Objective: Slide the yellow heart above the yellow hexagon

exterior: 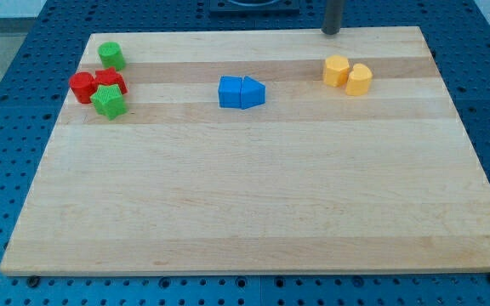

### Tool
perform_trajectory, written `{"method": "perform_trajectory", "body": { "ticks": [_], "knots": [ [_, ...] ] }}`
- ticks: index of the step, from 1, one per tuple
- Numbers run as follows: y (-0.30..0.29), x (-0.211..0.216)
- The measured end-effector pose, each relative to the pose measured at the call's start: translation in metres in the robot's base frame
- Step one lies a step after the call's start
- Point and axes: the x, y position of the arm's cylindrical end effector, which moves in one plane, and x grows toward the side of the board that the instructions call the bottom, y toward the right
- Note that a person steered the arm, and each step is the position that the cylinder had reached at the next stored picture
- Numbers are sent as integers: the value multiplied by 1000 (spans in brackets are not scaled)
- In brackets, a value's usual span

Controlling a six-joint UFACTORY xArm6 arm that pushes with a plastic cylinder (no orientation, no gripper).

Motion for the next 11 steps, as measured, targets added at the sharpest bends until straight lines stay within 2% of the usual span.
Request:
{"method": "perform_trajectory", "body": {
  "ticks": [1,2,3,5,6,7,8,9,11],
  "knots": [
    [2,7],
    [34,14],
    [56,39],
    [60,63],
    [116,84],
    [125,149],
    [75,169],
    [7,169],
    [51,114]
  ]
}}
